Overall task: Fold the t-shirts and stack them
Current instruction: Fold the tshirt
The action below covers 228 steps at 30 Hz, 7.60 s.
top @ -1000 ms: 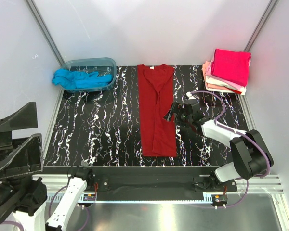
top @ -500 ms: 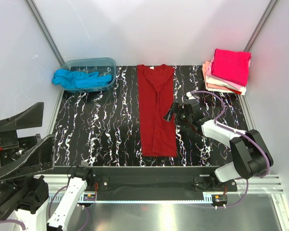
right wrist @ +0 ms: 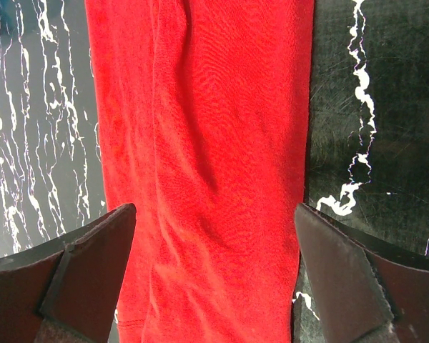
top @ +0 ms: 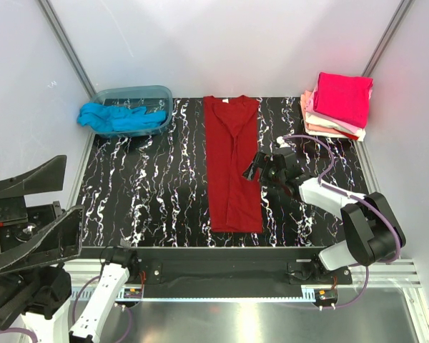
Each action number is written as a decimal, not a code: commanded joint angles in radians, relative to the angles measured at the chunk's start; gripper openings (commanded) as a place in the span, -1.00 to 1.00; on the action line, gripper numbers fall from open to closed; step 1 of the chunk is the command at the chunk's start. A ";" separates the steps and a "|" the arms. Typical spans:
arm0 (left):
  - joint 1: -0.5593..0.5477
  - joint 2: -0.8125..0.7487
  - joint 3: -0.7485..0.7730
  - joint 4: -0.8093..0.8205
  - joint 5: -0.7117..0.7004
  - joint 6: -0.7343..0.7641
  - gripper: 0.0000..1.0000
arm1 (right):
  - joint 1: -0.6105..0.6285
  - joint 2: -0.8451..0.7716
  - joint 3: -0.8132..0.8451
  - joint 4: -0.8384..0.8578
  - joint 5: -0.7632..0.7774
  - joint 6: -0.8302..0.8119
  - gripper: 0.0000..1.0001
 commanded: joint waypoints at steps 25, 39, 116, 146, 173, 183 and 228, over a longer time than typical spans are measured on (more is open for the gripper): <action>0.012 0.071 0.200 -0.512 -0.164 0.057 0.98 | 0.007 -0.042 -0.002 0.054 0.007 0.004 0.99; -0.106 0.556 -0.183 -1.033 -0.178 0.116 0.74 | 0.031 -0.230 -0.030 -0.172 0.086 0.053 0.96; -0.685 0.974 -0.492 -0.742 -0.469 -0.159 0.46 | 0.326 -0.108 -0.002 -0.635 0.134 0.298 0.22; -0.824 0.806 -0.489 -0.907 -0.473 -0.275 -1.00 | 0.350 -0.353 -0.116 -0.731 0.030 0.315 -1.00; -0.470 1.211 0.174 -1.125 -0.472 0.136 -1.00 | 0.056 0.110 0.608 -0.823 0.200 -0.089 -1.00; -0.366 1.478 0.433 -1.136 -0.401 0.225 -1.00 | -0.032 0.365 0.849 -0.817 0.151 -0.163 -1.00; -0.235 1.254 -0.005 -0.826 -0.142 0.142 0.03 | -0.233 0.189 0.388 -0.461 -0.427 -0.039 0.34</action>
